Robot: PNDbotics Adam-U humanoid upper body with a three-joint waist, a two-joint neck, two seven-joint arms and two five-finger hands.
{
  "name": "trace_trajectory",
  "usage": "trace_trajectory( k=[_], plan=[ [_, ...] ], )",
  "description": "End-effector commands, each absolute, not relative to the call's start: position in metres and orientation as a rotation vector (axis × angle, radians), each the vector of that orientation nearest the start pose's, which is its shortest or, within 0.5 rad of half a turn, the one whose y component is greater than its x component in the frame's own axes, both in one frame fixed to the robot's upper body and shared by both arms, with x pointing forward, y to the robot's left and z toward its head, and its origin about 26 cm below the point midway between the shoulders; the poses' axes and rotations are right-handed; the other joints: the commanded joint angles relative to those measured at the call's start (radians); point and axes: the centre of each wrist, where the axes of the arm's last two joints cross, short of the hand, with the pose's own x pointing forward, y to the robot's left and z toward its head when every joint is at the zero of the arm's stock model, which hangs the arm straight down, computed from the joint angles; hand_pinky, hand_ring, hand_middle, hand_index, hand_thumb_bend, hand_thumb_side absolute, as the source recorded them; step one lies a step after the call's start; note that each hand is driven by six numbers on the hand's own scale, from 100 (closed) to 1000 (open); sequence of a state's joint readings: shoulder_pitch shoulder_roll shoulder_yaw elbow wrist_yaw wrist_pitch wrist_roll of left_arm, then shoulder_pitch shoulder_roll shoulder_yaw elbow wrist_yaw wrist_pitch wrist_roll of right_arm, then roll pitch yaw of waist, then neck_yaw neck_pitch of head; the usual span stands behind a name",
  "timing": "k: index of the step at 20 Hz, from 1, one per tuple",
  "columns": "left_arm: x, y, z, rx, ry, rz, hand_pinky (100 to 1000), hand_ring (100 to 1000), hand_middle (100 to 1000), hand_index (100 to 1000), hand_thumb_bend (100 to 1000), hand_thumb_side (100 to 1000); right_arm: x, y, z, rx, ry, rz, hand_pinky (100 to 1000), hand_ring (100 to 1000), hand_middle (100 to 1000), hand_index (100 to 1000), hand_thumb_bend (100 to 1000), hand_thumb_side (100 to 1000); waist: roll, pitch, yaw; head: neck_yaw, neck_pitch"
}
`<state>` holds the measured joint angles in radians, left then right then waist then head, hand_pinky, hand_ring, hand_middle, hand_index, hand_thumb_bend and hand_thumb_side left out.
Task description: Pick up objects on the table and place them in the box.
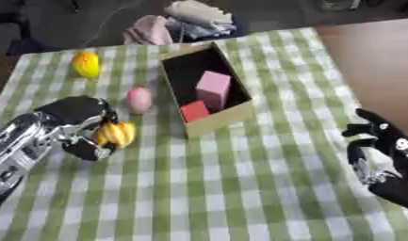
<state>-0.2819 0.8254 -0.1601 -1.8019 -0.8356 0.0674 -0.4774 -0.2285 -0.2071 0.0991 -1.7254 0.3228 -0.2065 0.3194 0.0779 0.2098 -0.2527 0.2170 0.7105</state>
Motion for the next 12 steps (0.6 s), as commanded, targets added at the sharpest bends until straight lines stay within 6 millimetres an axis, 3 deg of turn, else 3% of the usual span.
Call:
trace_trajectory(
  k=[1, 6, 12],
  plan=[
    [0.317, 0.331, 0.232, 1.186, -1.276, -1.581, 643, 510, 517, 634, 208, 231, 0.323, -0.236, 0.103, -0.126, -2.001, 0.911, 738, 888, 693, 988, 100, 470, -0.007, -0.016, -0.004, 0.002, -0.008],
    [0.337, 0.317, 0.265, 1.236, -1.379, -1.597, 666, 531, 540, 660, 200, 221, 0.323, -0.233, 0.102, -0.106, -2.001, 0.924, 738, 888, 693, 988, 100, 470, -0.007, -0.018, -0.021, 0.015, -0.008],
    [0.375, 0.292, 0.263, 1.176, -1.437, -1.628, 687, 561, 570, 688, 181, 223, 0.323, -0.228, 0.103, -0.076, -2.006, 0.945, 738, 888, 693, 988, 100, 470, -0.012, -0.014, -0.045, 0.034, -0.013]
  ],
)
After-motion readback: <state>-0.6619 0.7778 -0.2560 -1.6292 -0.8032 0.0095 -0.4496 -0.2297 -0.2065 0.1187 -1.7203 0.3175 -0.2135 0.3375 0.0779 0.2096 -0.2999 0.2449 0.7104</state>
